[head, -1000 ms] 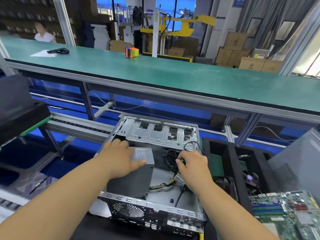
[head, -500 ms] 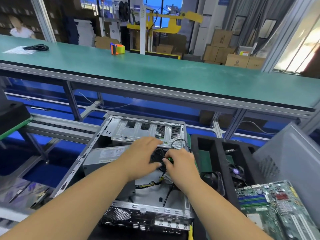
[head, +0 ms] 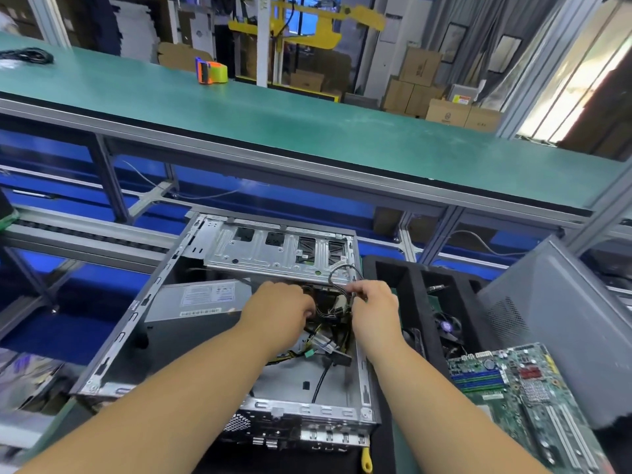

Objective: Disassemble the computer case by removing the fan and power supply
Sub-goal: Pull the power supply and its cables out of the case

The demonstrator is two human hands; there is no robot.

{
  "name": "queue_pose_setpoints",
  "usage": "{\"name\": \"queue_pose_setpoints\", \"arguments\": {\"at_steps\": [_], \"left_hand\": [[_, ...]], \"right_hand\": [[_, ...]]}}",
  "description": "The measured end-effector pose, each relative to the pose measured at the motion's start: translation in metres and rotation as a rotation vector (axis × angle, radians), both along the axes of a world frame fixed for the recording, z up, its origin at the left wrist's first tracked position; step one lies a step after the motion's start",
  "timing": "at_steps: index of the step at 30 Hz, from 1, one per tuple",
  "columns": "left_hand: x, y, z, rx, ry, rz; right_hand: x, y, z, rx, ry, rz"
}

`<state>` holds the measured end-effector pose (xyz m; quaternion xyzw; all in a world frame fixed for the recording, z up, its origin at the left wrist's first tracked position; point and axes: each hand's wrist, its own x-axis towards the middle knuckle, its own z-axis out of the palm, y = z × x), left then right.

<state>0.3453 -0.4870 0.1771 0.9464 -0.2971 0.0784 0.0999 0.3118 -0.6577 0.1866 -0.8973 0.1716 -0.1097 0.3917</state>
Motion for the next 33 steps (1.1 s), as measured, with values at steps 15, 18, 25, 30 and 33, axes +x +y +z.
{"name": "queue_pose_setpoints", "arguments": {"at_steps": [15,18,25,30,33], "left_hand": [[-0.017,-0.001,0.001,0.193,0.252,-0.215],[-0.017,-0.001,0.004,0.29,0.238,-0.197],[-0.018,0.004,0.003,0.382,0.275,-0.21],[-0.022,0.014,0.0,0.369,0.306,-0.174],[-0.023,0.018,-0.003,0.315,0.276,-0.174]], "right_hand": [[-0.013,-0.026,0.045,-0.765,0.063,0.248],[-0.017,-0.024,0.045,-0.783,0.111,0.296],[-0.006,0.016,0.035,-1.067,0.206,0.763],[0.012,0.042,0.018,-1.303,0.317,0.715],[0.022,0.046,0.017,-1.257,0.286,0.643]]}}
